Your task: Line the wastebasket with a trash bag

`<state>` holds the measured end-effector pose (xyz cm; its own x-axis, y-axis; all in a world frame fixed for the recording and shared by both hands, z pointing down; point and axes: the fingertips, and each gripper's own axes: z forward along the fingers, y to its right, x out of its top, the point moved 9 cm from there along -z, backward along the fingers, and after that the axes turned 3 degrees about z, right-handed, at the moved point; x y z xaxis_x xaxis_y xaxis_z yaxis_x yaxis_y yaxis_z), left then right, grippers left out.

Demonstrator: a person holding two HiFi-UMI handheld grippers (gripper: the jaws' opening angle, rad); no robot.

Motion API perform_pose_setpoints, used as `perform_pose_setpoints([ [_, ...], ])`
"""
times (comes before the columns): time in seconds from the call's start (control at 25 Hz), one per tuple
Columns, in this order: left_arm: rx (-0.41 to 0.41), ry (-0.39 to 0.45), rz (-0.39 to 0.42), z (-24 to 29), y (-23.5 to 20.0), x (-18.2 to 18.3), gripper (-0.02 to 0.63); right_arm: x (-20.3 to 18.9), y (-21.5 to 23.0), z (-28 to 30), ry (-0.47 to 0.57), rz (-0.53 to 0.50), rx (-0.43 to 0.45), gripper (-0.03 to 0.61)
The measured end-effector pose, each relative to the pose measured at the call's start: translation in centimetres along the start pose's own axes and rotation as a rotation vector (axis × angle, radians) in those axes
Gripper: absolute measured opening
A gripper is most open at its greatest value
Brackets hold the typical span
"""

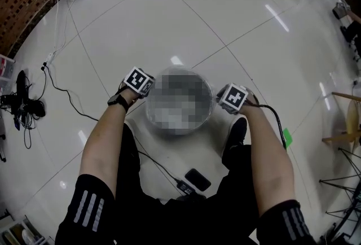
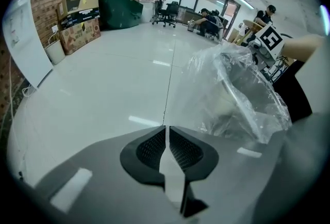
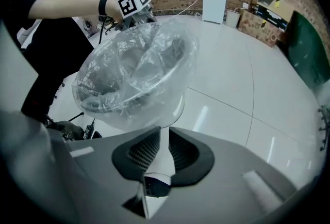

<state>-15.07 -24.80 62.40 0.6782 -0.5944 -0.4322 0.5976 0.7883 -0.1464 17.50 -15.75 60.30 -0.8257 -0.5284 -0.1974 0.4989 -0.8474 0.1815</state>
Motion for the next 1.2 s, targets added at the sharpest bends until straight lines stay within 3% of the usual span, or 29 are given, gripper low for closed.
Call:
perform_pose_setpoints([
  [0.08,-0.011,0.017,0.006,-1.3,-0.4,0.3,0.021,0.0,0.6,-0.9,0.013,0.032,0.015,0.062],
  [0.24,0.015,0.066,0.024,-4.5,-1.2,1.6,0.023,0.6,1.9,-3.7,0.141,0.086,0.060,0.066],
  [0.36,-0.003,0.083,0.036,-6.3,-1.0,2.3,0.026,1.6,2.5,-6.0,0.210,0.103,0.033,0.067],
  [0.52,-0.065,0.050,0.074,-6.8,0.4,2.0,0.053,4.3,2.7,-9.2,0.415,0.143,0.028,0.108],
  [0.68,-0.027,0.060,0.070,-6.8,0.7,1.5,0.055,7.1,2.4,-9.8,0.550,0.177,0.036,0.112],
  [1.12,-0.024,0.051,0.074,-5.1,0.7,1.8,0.020,8.9,2.6,-5.1,0.456,0.161,0.056,0.105],
  [1.2,-0.028,0.051,0.082,-4.9,0.8,2.0,0.010,8.9,2.9,-4.8,0.451,0.160,0.054,0.032],
])
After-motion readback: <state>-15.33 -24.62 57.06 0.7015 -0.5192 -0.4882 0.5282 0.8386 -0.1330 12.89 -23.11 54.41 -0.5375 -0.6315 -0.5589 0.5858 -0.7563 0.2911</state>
